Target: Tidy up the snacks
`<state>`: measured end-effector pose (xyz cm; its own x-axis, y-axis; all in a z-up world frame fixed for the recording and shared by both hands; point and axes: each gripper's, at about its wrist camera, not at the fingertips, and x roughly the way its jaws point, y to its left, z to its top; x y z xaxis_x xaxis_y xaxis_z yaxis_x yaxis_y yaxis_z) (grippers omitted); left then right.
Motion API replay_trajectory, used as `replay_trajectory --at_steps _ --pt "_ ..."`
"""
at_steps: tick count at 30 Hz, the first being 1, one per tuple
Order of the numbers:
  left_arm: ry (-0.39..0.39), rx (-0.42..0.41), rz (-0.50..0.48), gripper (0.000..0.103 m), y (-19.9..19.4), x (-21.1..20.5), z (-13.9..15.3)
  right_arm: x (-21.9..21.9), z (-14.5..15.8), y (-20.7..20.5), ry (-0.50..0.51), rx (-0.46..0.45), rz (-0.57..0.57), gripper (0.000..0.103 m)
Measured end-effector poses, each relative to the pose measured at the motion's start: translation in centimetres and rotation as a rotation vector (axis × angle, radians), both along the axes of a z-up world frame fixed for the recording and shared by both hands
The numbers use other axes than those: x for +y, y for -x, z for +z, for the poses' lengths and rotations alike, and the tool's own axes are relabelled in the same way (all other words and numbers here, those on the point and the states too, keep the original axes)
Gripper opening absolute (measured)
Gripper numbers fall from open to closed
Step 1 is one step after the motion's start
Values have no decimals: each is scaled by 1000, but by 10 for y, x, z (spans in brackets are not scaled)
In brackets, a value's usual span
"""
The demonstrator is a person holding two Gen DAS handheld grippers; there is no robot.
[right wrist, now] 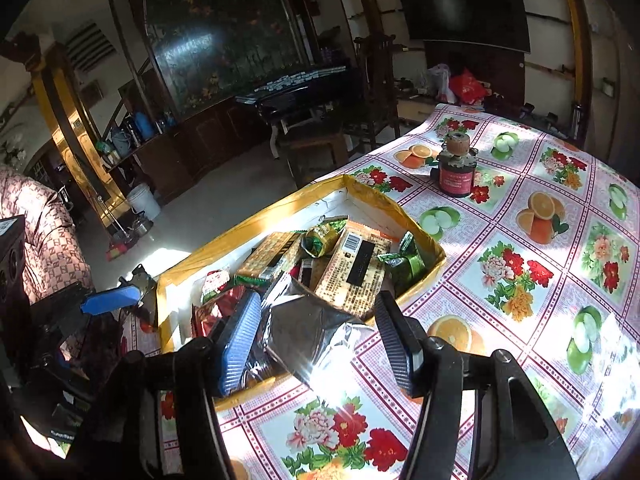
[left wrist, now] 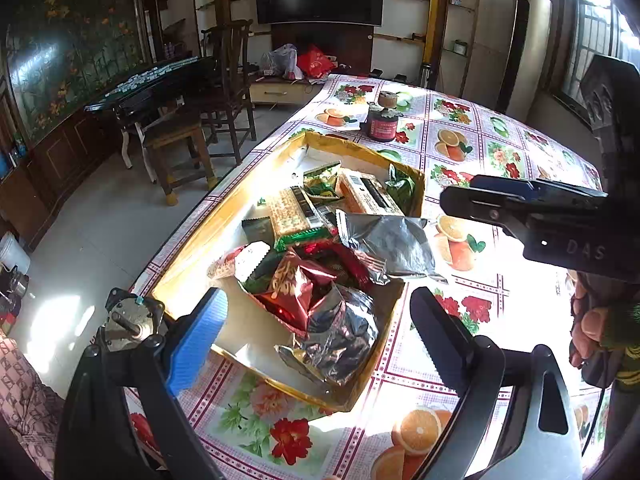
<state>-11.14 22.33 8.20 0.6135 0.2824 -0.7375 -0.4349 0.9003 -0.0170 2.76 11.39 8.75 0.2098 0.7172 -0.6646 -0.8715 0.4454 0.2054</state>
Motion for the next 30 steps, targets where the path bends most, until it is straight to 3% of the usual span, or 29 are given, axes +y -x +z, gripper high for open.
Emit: replay_trajectory --at_steps 9,15,30 --pt "-33 2 -45 99 37 -32 1 -51 -17 50 64 -67 198 59" --pt "-61 29 -71 103 59 -57 -3 -54 -27 67 94 -101 312 59" --pt "-11 73 -146 103 59 -80 -16 -54 -37 68 92 -94 311 59"
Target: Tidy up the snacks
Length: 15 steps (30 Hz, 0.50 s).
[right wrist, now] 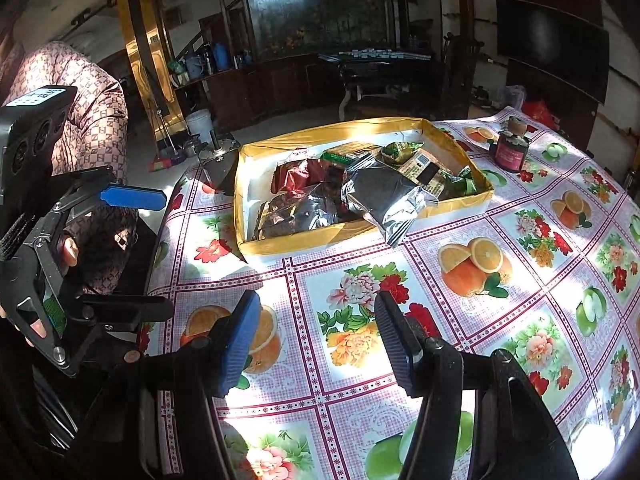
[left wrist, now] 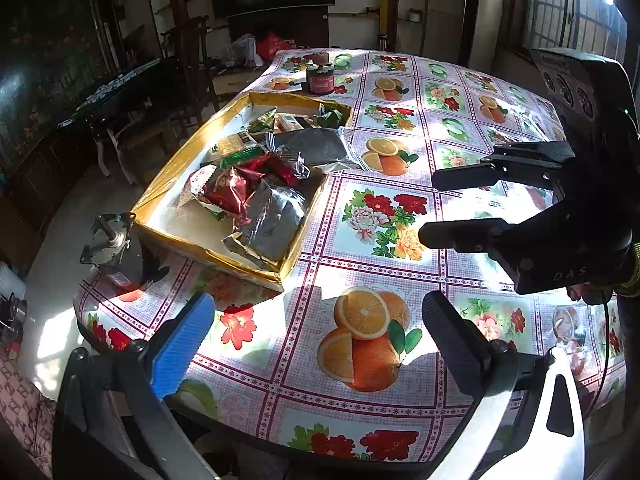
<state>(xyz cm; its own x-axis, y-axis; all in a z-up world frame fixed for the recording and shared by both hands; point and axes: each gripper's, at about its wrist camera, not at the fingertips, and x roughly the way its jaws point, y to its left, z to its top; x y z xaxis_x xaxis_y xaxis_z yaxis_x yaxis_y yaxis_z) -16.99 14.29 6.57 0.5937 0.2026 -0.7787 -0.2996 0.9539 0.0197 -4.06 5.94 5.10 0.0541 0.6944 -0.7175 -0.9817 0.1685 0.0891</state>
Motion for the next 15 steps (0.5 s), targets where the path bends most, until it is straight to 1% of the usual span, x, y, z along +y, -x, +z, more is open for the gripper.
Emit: replay_trajectory --at_steps 6,11,15 --pt "4 -6 -23 103 -4 -4 3 7 -4 -2 19 -3 3 59" --pt "11 -15 -24 103 -6 -1 5 13 -7 -3 32 -6 3 59" --pt "-10 -40 -21 103 -5 0 8 17 -5 -2 28 -7 13 59"
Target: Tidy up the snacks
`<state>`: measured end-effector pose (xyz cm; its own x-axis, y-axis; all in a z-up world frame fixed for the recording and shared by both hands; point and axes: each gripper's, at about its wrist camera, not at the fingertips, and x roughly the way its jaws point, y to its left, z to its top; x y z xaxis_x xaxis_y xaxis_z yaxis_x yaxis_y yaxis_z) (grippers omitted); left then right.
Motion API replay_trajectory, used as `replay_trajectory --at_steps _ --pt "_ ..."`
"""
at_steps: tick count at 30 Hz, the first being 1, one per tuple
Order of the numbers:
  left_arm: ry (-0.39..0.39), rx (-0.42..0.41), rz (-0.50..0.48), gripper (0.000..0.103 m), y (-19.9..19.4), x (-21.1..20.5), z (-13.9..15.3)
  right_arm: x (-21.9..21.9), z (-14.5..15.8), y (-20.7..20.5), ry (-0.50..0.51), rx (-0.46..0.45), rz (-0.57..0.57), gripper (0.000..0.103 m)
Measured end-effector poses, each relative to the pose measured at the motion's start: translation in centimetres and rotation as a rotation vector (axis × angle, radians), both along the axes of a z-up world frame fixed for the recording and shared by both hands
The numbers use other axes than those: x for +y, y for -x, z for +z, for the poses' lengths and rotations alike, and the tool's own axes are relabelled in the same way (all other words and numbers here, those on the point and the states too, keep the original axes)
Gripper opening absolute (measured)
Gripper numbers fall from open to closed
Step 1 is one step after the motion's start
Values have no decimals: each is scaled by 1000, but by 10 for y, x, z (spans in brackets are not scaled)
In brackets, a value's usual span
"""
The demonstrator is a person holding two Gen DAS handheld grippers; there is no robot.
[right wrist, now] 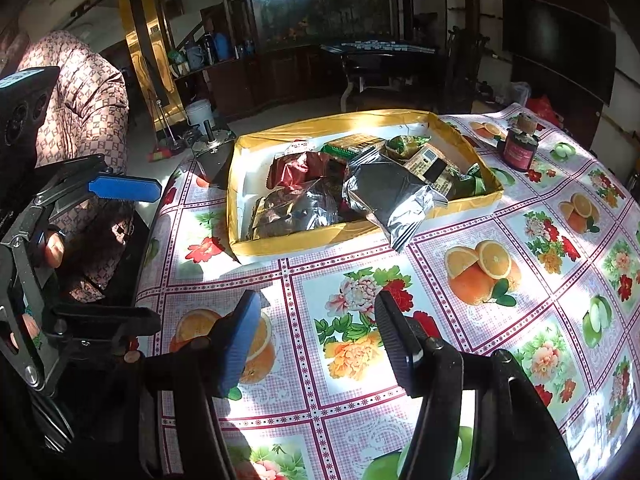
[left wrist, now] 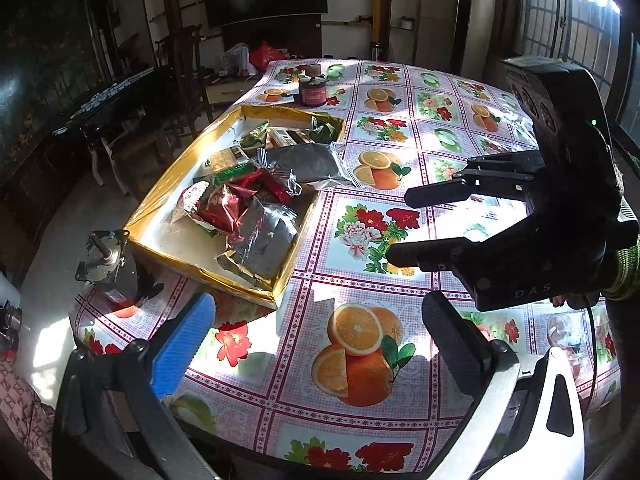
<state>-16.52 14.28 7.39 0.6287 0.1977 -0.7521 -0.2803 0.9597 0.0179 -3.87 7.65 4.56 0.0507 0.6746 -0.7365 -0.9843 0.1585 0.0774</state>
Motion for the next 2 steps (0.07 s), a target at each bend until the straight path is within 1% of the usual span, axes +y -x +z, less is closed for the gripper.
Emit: replay_trajectory --at_steps 2 --pt "-14 -2 -7 103 -1 -2 2 1 1 0 -4 1 1 59"
